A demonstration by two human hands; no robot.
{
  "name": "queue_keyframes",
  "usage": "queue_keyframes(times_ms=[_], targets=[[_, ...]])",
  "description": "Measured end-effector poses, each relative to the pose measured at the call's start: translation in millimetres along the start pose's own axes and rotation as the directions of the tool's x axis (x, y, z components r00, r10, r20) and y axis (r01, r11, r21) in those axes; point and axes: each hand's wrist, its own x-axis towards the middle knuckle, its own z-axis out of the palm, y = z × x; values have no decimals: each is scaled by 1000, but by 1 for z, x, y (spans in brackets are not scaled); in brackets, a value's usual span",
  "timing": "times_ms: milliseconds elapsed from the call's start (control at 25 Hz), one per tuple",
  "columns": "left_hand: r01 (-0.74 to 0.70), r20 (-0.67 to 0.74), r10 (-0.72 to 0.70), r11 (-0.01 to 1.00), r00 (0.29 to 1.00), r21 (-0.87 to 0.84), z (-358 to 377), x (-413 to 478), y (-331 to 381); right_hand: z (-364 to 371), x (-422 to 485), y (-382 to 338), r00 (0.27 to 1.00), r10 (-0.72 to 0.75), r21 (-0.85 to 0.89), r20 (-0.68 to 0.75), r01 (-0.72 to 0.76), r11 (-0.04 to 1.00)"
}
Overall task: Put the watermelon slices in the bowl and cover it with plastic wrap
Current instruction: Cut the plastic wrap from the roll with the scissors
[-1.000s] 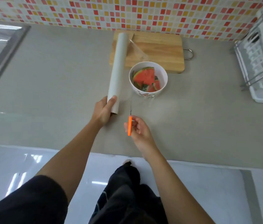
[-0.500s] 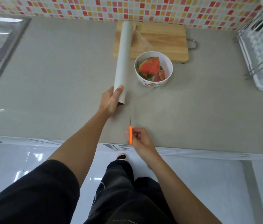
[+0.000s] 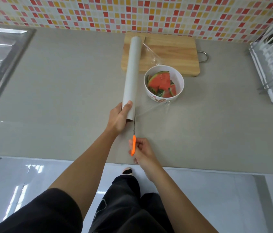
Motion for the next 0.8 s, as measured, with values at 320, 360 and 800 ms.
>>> queue_keyframes(times_ms=[320,360,800], targets=[[15,24,-14,999,1000,-32,-2,2,5,9,13,-13,999,45,37,-26,-44,998],[15,26,-14,999,1000,-32,-3,3,5,10,14,-13,999,45,44,-28,-44,998],[46,50,-42,996,998,-76,0,2,8,4,16,-4,999,-31,111,-37,35,993]])
